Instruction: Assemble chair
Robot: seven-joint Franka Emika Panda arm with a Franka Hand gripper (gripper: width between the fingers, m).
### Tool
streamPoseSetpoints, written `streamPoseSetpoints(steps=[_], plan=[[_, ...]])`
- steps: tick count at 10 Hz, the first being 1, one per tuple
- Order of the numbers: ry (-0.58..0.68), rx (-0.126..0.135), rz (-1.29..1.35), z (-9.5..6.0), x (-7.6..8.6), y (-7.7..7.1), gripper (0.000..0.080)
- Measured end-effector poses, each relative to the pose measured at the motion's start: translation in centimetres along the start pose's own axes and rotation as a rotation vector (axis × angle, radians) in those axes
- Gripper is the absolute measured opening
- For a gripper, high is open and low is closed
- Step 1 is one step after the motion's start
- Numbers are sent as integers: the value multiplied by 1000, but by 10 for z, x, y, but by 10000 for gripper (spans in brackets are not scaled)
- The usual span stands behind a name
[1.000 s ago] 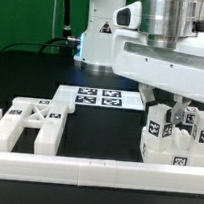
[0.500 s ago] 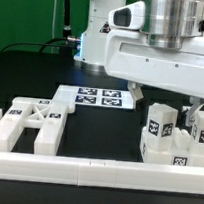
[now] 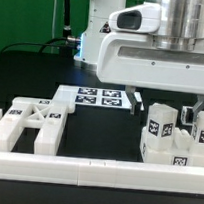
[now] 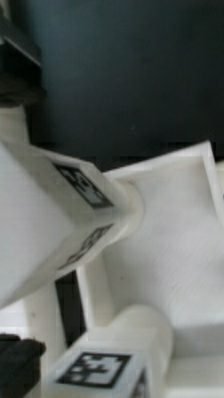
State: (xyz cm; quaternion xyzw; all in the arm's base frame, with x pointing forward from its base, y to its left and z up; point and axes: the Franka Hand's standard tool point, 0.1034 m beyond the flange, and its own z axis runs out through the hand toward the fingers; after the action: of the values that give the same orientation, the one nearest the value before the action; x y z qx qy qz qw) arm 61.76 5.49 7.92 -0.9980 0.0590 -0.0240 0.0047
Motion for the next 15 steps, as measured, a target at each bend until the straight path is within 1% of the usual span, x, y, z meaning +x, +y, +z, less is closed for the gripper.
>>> streamPoseSetpoints(steps=[3, 7, 8, 9, 10, 11, 12, 14, 15], plan=[[13, -4, -290, -2, 4, 1, 648], [8, -13, -526, 0, 3, 5, 648], [7, -13, -504, 1, 2, 4, 648], [7, -13, -503, 1, 3, 5, 540], [7, -13, -502, 1, 3, 5, 395], [7, -12, -487, 1, 3, 5, 395], [7, -12, -470, 0, 3, 5, 289], [8, -10, -426, 0, 3, 4, 289], [8, -10, -329, 1, 3, 4, 289]])
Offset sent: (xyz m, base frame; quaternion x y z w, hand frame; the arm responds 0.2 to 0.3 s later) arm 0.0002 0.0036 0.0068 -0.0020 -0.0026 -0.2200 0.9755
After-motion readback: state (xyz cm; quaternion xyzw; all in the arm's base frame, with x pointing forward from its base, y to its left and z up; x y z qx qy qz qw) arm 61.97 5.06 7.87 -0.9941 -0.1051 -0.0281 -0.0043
